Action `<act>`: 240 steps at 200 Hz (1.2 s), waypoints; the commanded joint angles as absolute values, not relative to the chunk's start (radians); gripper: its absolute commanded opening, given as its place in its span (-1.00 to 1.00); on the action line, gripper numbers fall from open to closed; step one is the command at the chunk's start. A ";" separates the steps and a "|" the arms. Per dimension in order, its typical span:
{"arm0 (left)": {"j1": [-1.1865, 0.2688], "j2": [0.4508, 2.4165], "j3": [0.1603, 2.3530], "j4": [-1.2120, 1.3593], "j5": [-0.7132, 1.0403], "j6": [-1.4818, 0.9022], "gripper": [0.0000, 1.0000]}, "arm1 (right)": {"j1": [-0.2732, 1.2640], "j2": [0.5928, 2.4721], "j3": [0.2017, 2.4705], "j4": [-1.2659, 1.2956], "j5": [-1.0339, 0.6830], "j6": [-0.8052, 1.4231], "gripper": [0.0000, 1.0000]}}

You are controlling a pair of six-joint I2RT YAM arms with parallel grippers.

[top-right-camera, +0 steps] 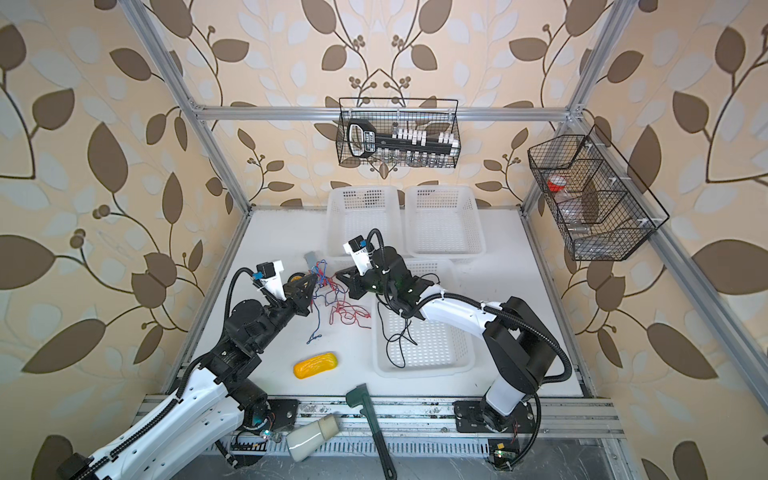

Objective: Untangle the cables

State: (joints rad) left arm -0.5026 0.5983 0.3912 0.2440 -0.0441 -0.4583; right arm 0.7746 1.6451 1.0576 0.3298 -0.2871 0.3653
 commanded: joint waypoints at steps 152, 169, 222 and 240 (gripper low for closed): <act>-0.498 0.694 0.570 -0.192 -0.481 -0.596 0.34 | 0.794 1.656 1.121 0.127 -0.196 0.318 -0.41; -0.495 0.749 0.613 -0.304 -0.527 -0.663 0.46 | 0.785 1.651 1.120 0.106 -0.203 0.323 -0.40; -0.491 0.914 0.686 -0.493 -0.476 -0.750 0.62 | 0.787 1.638 1.097 0.100 -0.196 0.307 -0.37; -0.487 0.956 0.683 -0.540 -0.479 -0.780 0.66 | 0.787 1.632 1.086 0.111 -0.203 0.310 -0.36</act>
